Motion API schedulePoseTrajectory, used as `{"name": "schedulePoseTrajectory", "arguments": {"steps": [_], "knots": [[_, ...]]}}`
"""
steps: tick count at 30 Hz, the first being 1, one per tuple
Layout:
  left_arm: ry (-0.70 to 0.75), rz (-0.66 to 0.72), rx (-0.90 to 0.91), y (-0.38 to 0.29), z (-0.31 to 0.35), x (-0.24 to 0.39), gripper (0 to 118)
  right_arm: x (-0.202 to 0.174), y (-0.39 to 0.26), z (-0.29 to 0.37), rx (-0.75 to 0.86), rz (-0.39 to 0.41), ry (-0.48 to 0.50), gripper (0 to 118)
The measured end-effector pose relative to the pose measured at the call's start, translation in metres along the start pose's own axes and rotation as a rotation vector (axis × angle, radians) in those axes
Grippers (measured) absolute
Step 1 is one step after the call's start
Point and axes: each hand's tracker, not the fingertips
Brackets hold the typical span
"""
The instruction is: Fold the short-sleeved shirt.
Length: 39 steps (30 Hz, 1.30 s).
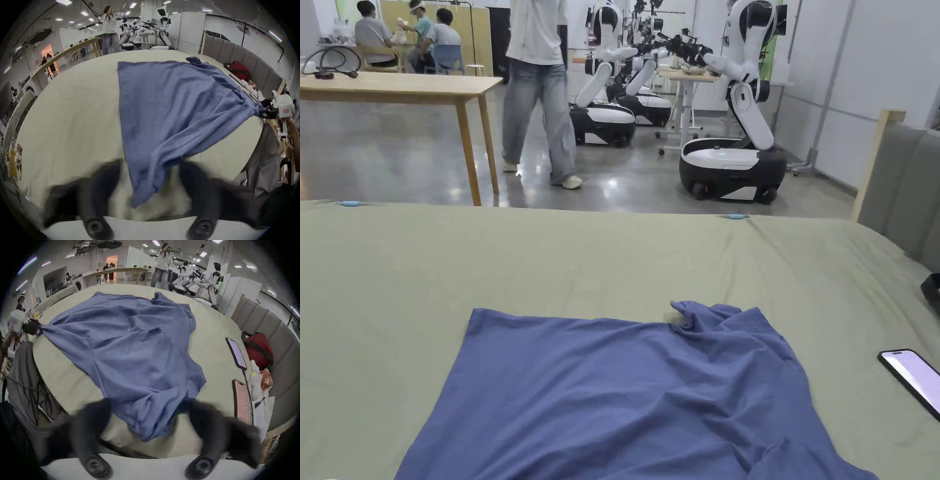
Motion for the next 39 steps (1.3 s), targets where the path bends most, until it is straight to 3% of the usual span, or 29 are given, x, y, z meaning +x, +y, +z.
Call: {"name": "schedulePoseTrajectory", "arguments": {"steps": [1,2,3,6,7,8,9,10,11,13,16,18,19,20,21,22,24,25,30,32,33,34,36,39], "knots": [[0.002,0.01,-0.008,-0.001,0.0,-0.003,111,-0.001,-0.004,0.006,0.011,-0.015,-0.006,118],[-0.006,0.036,0.008,-0.005,0.005,-0.006,118,0.001,-0.003,0.022,0.109,-0.047,0.047,115],[-0.051,0.041,0.092,-0.007,0.013,-0.005,115,0.003,-0.006,0.032,0.103,-0.071,0.024,114],[0.014,0.136,0.158,-0.015,0.041,-0.007,115,-0.009,-0.015,0.077,0.191,-0.136,0.01,114],[0.016,0.154,0.218,-0.017,0.061,-0.002,109,-0.013,-0.02,0.095,0.25,-0.162,-0.012,109],[0.006,0.177,0.27,-0.021,0.074,-0.001,94,-0.016,-0.025,0.109,0.318,-0.182,-0.008,94],[-0.02,0.2,0.329,-0.028,0.089,0.002,64,-0.027,-0.024,0.124,0.399,-0.204,0.01,66],[-0.034,0.213,0.383,-0.034,0.1,0.005,8,-0.032,-0.028,0.136,0.459,-0.233,0.009,11],[-0.025,0.225,0.432,-0.036,0.108,0.005,0,-0.037,-0.03,0.142,0.488,-0.263,-0.004,0],[0.005,0.236,0.469,-0.045,0.122,0.015,0,-0.038,-0.036,0.149,0.55,-0.308,-0.015,0],[-0.008,0.244,0.402,-0.038,0.121,0.018,0,-0.039,-0.032,0.152,0.556,-0.312,-0.026,0],[-0.024,0.252,0.39,-0.035,0.112,0.023,0,-0.021,-0.039,0.141,0.551,-0.356,0.005,0],[-0.016,0.233,0.349,-0.03,0.104,0.019,6,-0.015,-0.039,0.138,0.551,-0.361,0.008,0],[-0.005,0.205,0.311,-0.026,0.096,0.02,28,-0.01,-0.039,0.136,0.549,-0.363,0.01,0],[0.001,0.177,0.26,-0.022,0.087,0.022,70,-0.027,-0.027,0.14,0.54,-0.304,-0.027,0],[0.02,0.144,0.216,-0.018,0.077,0.023,118,-0.037,-0.021,0.14,0.529,-0.308,-0.02,0],[0.021,0.114,0.12,-0.015,0.049,0.02,117,-0.04,-0.018,0.135,0.518,-0.299,-0.02,0],[0.008,0.06,0.23,-0.011,0.046,0.027,115,-0.041,-0.019,0.137,0.518,-0.299,-0.019,0],[0.109,-0.021,0.044,-0.023,0.003,0.009,111,-0.049,-0.02,0.132,0.491,-0.315,-0.01,0],[0.122,-0.043,0.066,-0.02,0.003,0.016,94,-0.054,-0.019,0.13,0.479,-0.311,-0.014,0],[0.13,-0.048,0.079,-0.021,0.002,0.017,64,-0.05,-0.022,0.128,0.472,-0.315,-0.016,0],[0.131,-0.06,0.087,-0.021,0.001,0.016,6,-0.051,-0.023,0.127,0.465,-0.315,-0.018,0],[0.114,-0.096,0.145,-0.02,0.007,0.022,2,-0.053,-0.023,0.125,0.451,-0.318,-0.015,0],[0.113,-0.108,0.089,-0.018,0.01,0.024,2,-0.049,-0.024,0.117,0.425,-0.316,-0.014,0]]}}
